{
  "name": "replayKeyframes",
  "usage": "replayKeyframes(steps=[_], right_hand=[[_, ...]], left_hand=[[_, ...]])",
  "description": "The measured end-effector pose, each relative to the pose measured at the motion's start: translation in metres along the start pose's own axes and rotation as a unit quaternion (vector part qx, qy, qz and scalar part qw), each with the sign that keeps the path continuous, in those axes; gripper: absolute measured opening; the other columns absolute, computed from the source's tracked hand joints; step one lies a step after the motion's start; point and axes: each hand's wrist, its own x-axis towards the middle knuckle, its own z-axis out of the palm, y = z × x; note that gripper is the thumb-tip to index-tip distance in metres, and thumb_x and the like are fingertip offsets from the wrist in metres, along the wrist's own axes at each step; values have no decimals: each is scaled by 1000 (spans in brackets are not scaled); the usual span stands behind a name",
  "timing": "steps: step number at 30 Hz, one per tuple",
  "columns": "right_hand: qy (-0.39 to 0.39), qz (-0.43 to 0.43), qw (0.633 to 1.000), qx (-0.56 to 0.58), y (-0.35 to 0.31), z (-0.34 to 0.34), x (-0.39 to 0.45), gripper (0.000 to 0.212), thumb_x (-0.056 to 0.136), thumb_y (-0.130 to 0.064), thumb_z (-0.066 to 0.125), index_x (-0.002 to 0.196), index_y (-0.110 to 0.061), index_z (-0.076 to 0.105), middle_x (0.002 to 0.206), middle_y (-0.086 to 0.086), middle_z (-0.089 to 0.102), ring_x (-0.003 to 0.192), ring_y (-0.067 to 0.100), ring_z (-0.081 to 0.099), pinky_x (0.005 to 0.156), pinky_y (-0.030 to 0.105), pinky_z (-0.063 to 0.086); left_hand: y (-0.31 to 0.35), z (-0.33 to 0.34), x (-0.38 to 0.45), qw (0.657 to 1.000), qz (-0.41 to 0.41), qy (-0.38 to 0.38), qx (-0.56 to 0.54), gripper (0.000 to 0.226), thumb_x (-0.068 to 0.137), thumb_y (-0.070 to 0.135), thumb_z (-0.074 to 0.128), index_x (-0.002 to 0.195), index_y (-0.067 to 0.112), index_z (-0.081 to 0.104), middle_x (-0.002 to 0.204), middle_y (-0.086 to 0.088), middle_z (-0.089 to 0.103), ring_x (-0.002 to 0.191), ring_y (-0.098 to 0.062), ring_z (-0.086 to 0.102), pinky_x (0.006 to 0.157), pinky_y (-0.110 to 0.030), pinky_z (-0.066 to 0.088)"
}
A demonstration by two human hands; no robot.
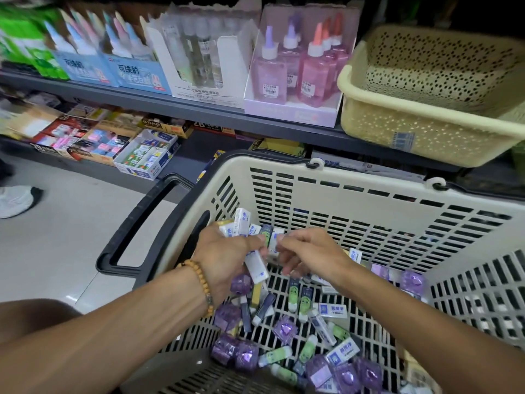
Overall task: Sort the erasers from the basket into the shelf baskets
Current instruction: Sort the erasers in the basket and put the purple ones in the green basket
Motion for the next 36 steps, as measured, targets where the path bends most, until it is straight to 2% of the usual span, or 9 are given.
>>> replayKeyframes(steps=[4,11,16,20,24,27,30,33,36], right_hand=[[-138,6,990,-1,-7,4,-21,26,83,-40,74,95,-17,72,89,1,77,81,15,74,66,21,55],[17,24,992,122,3,-18,-25,12,91,-4,65,102,-7,66,84,13,75,68,20,72,56,23,56],[106,51,993,26,16,-32,-10,9,91,-7,64,87,-4,71,68,6,68,54,12,62,51,20,48],[98,87,991,13,19,-19,13,18,94,-7,59,84,2,70,71,12,70,52,13,63,48,24,49],[114,99,988,45,19,-5,27,19,94,2,53,86,-4,69,77,13,75,66,21,72,64,39,56],[122,68,990,29,16,-6,18,17,97,-20,55,92,-12,70,82,7,74,60,16,69,53,27,50],[49,21,994,93,5,-10,1,27,93,-45,60,92,-21,72,73,3,69,55,15,59,50,26,47],[-21,-8,995,94,-4,-8,-8,14,91,-30,67,94,-17,71,67,1,65,52,11,55,48,22,45],[15,7,993,114,-4,-15,-8,11,94,-18,64,95,-7,69,66,3,63,51,12,53,49,25,45]], left_hand=[[0,8,0,1000,9,1,-26,32,82,-3,71,108,5,54,77,-12,69,66,-21,70,47,-28,55],[2,3,4,1000,-2,-6,-21,41,79,-2,73,113,6,50,90,-14,70,64,-17,71,55,-25,57],[5,1,1,997,-56,-53,14,37,76,3,77,108,3,60,75,-9,68,52,-12,61,43,-22,50],[5,-1,-1,988,-105,-109,26,24,81,8,71,102,3,61,71,-7,65,47,-10,58,39,-19,44],[8,-5,-3,981,-121,-141,59,11,82,5,64,92,2,65,69,-8,67,50,-11,60,42,-19,48],[5,-4,-1,983,-111,-125,76,30,85,6,68,114,3,61,101,-14,73,69,-16,69,47,-22,51],[4,0,-2,981,-103,-138,89,30,84,8,71,113,5,62,94,-9,74,68,-15,71,50,-23,52],[5,2,-4,975,-102,-166,103,18,85,8,70,102,7,67,87,-7,75,69,-15,72,53,-23,54],[4,2,-4,978,-116,-148,87,13,88,5,65,101,2,64,100,-17,72,76,-22,71,55,-27,57]])
